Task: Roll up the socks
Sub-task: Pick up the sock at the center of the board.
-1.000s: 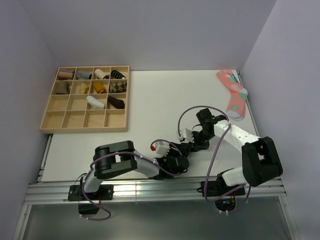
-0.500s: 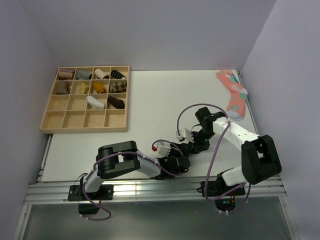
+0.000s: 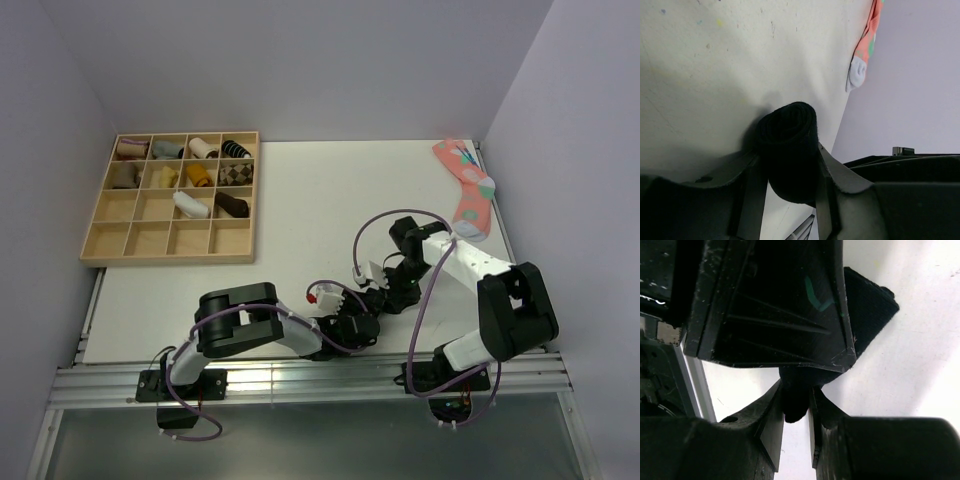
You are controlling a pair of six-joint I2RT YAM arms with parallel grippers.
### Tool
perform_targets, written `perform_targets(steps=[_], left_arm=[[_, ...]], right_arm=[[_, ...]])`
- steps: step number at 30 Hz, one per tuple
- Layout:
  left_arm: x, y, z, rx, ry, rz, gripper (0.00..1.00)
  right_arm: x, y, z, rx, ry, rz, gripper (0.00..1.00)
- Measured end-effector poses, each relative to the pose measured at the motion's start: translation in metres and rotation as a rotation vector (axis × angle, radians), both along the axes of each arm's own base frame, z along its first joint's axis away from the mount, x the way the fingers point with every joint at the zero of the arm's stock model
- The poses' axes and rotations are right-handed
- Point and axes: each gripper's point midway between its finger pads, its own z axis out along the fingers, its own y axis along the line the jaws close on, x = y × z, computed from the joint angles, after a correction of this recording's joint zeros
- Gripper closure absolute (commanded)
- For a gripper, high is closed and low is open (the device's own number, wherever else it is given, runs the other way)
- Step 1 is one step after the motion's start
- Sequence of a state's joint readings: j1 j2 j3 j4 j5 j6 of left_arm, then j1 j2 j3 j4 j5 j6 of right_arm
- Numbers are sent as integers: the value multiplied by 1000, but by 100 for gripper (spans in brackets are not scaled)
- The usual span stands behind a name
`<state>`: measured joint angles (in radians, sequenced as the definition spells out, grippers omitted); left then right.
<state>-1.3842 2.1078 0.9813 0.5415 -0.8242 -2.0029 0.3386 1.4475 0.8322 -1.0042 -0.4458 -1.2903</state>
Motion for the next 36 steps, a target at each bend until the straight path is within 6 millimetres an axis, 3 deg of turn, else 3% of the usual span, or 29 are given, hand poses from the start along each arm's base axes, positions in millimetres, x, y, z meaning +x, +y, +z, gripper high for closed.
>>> perform_targets(steps=[3,4,7,12,20,26,28,31,34,36], left_arm=[[-2,-1,-1,-11,7,-11,71],[-2,-1,-2,-13,8,-14,79],[-3,0,-2,-34,13,-23,100],[1,6,-2,-79,16,-42,100],[7,24,-2,-52,-45,-89,100],[14,52,7,44,-99,-134,100],[22,66,21,74,-130,-137,100],[40,80,61,79,-188,-129,100],[65,105,125,32,-271,-89,100],[84,136,164,9,-322,-41,100]], right_arm=[[-3,-1,0,-4,11,9,75],[-3,-1,0,-3,11,12,74],[-3,-1,0,-2,13,9,60],[-6,2,4,10,14,-6,47],[3,4,23,41,-59,-104,43],[43,-2,60,103,-160,-259,43],[57,-7,74,125,-204,-311,43],[70,-16,87,149,-241,-369,43],[73,-22,88,159,-236,-410,44],[74,-24,87,165,-228,-424,44]])
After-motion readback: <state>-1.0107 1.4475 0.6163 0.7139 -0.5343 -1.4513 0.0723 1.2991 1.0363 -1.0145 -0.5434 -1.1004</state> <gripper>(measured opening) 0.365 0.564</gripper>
